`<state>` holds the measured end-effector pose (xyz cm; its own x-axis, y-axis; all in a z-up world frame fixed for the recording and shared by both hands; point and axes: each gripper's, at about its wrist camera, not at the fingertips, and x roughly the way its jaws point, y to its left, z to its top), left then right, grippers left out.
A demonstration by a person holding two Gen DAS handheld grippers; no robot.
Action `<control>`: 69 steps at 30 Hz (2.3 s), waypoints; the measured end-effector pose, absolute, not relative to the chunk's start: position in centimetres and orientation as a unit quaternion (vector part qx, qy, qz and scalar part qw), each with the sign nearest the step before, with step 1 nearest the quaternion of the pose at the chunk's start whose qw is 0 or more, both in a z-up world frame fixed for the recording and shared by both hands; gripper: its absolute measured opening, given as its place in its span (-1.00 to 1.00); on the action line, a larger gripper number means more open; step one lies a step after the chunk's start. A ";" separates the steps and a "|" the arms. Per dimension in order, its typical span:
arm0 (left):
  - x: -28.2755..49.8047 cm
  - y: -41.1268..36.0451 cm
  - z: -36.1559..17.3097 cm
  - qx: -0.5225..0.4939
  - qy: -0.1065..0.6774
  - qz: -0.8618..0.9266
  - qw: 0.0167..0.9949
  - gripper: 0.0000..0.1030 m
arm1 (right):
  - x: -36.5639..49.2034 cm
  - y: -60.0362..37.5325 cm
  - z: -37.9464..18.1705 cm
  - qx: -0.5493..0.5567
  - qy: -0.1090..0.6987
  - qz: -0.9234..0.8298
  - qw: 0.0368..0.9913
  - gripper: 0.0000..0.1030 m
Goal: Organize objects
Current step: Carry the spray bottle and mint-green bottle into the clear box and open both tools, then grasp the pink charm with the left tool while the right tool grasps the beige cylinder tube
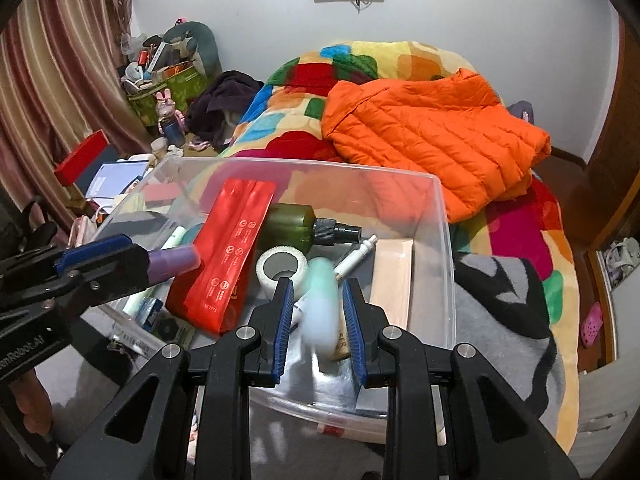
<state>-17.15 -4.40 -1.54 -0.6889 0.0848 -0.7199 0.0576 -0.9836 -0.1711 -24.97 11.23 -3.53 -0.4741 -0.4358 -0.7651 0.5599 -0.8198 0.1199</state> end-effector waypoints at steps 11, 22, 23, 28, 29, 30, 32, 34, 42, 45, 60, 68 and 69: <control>-12.7 -3.0 1.2 -0.368 -0.065 0.927 0.020 -0.33 | -21.7 15.3 0.4 0.380 0.063 -0.873 0.300 -0.23; -9.4 -1.2 -3.8 -0.433 -0.060 0.899 0.034 -0.29 | -19.9 20.4 -2.1 0.399 0.092 -0.871 0.272 0.19; -9.2 -1.1 -4.6 -0.442 -0.060 0.894 0.034 -0.29 | -19.9 20.6 -2.9 0.410 0.097 -0.866 0.271 0.19; -8.9 -0.8 -7.7 -0.482 -0.055 0.874 0.025 -0.29 | -20.7 20.4 -6.4 0.443 0.138 -0.844 0.271 0.19; -8.9 -0.8 -8.0 -0.483 -0.053 0.874 0.023 -0.29 | -20.9 20.1 -7.0 0.445 0.148 -0.840 0.273 0.19; -8.8 -0.8 -7.9 -0.481 -0.049 0.875 0.024 -0.23 | -21.1 19.8 -7.5 0.449 0.160 -0.835 0.274 0.19; -8.8 -0.7 -7.8 -0.478 -0.042 0.877 0.021 -0.02 | -21.6 19.2 -8.1 0.452 0.175 -0.828 0.282 0.19; -9.0 -0.4 -7.7 -0.475 -0.033 0.879 0.020 0.03 | -22.1 18.8 -8.3 0.452 0.181 -0.822 0.294 0.20; -10.3 0.3 -8.1 -0.470 -0.028 0.882 0.021 -0.31 | -21.3 18.6 -8.2 0.453 0.179 -0.798 0.357 -0.40; -10.3 0.2 -8.1 -0.465 -0.031 0.884 0.020 -0.49 | -19.9 18.5 -8.0 0.449 0.181 -0.795 0.366 -0.55; -5.7 -1.7 -6.7 -0.442 -0.080 0.893 0.014 -0.50 | -14.0 16.0 -6.4 0.449 0.170 -0.772 0.416 -0.44; -4.4 -2.4 -4.6 -0.418 -0.089 0.904 0.006 -0.50 | -15.9 14.0 -7.4 0.439 0.168 -0.818 0.333 -0.22; -4.3 -2.4 -4.3 -0.415 -0.088 0.906 0.006 -0.50 | -15.9 13.8 -7.6 0.441 0.171 -0.817 0.330 -0.38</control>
<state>-4.35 -2.43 -4.33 -0.6562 0.0842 -0.7498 0.0624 -0.9843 -0.1652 -15.92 13.82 -7.58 -0.3932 -0.3880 -0.8335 0.6891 -0.7246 0.0122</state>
